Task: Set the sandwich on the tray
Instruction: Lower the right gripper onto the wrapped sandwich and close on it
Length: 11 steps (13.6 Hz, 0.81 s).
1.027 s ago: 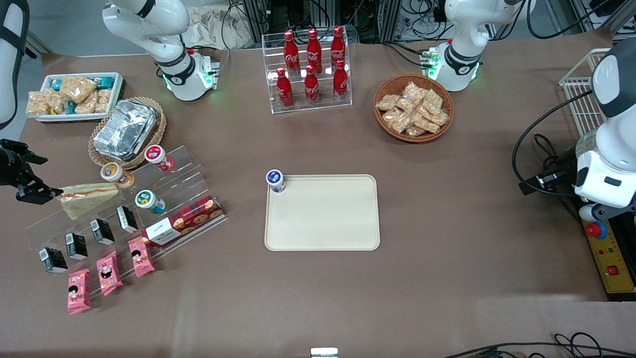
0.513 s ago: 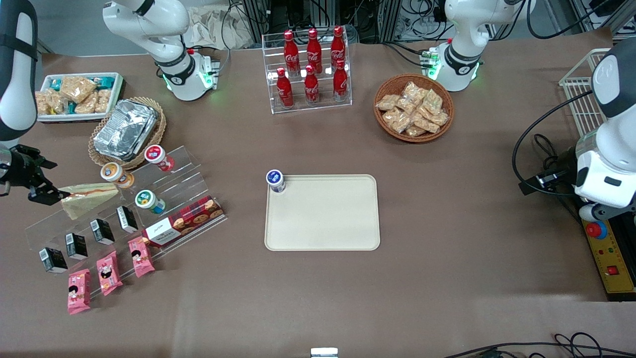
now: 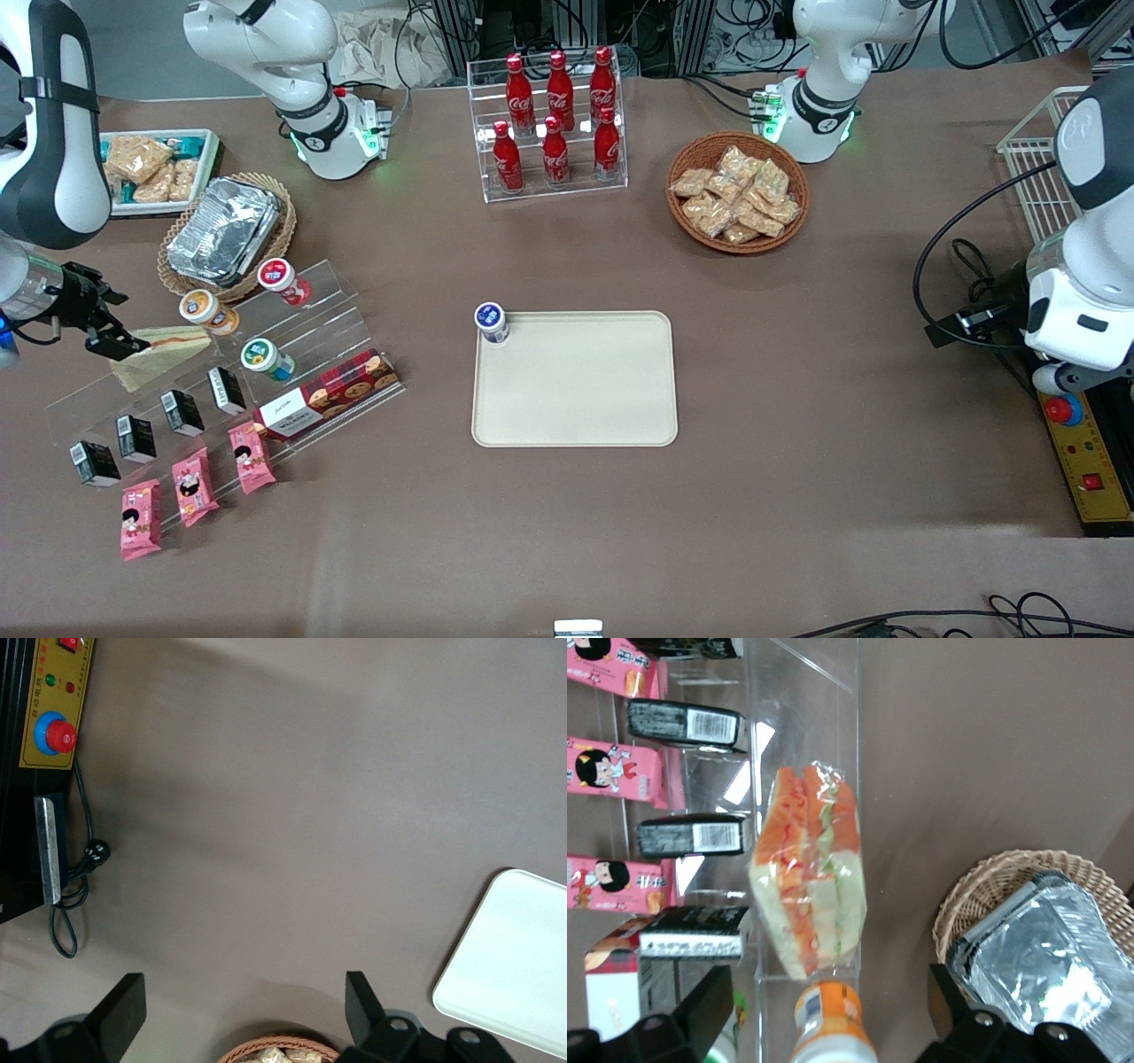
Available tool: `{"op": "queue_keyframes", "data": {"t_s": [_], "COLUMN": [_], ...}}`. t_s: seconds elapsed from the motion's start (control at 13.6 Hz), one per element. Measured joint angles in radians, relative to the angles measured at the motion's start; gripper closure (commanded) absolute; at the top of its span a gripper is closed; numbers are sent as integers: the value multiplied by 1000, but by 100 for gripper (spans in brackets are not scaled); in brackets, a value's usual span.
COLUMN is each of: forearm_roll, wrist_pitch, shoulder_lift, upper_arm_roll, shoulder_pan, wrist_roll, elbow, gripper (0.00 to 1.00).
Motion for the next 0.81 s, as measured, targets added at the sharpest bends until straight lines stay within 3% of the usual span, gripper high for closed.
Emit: {"op": "queue_keyframes", "data": {"t_s": [0.59,0.81], "forearm_roll": [-48,-59], "wrist_pitch": [148,182], "shoulder_lift": [-4,11], "upper_arm_roll": [0,0], "shoulder_pan": [-8,-11], "wrist_roll": [-10,-10], "elbow": [-100,-107], "gripper": [3,8]}}
